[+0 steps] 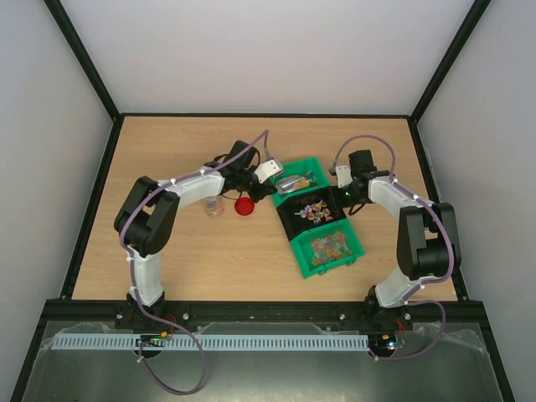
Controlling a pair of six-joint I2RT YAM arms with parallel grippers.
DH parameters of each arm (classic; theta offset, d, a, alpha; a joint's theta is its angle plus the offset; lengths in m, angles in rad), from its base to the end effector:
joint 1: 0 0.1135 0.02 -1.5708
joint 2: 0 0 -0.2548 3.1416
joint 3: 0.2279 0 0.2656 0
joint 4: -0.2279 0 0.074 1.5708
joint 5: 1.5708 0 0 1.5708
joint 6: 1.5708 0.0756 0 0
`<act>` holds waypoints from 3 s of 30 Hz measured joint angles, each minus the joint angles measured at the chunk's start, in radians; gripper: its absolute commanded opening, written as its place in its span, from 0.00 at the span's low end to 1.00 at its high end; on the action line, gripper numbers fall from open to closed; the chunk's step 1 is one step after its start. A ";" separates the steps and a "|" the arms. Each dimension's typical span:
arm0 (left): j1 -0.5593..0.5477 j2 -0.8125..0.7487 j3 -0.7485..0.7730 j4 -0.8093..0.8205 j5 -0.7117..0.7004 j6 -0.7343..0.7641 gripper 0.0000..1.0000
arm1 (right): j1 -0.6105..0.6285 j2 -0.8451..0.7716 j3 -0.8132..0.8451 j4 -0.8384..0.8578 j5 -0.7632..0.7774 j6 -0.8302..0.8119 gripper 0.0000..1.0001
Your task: Pack the candies
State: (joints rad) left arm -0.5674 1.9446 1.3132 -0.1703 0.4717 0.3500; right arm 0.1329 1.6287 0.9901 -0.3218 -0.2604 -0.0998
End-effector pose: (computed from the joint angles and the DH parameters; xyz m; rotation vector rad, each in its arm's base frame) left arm 0.3658 -0.2738 0.1449 1.2439 2.0033 -0.6638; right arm 0.3568 0.0673 0.1413 -0.3951 2.4865 0.3425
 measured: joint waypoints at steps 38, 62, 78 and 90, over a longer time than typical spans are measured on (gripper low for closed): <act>-0.068 0.157 0.566 -0.638 -0.336 0.352 0.02 | -0.002 0.000 0.000 0.003 -0.005 0.000 0.01; -0.146 0.385 0.904 -0.883 -0.457 0.451 0.02 | 0.017 0.000 0.000 0.006 0.000 -0.005 0.01; -0.068 0.316 0.611 -0.550 -0.114 0.268 0.02 | 0.014 0.000 0.000 0.005 0.008 0.003 0.01; 0.010 0.198 0.377 -0.353 0.058 0.172 0.02 | 0.003 0.000 0.000 0.012 0.007 0.017 0.01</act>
State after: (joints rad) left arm -0.5571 2.1429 1.6901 -0.5236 0.5297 0.5224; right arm 0.1360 1.6287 0.9901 -0.3096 -0.2535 -0.0826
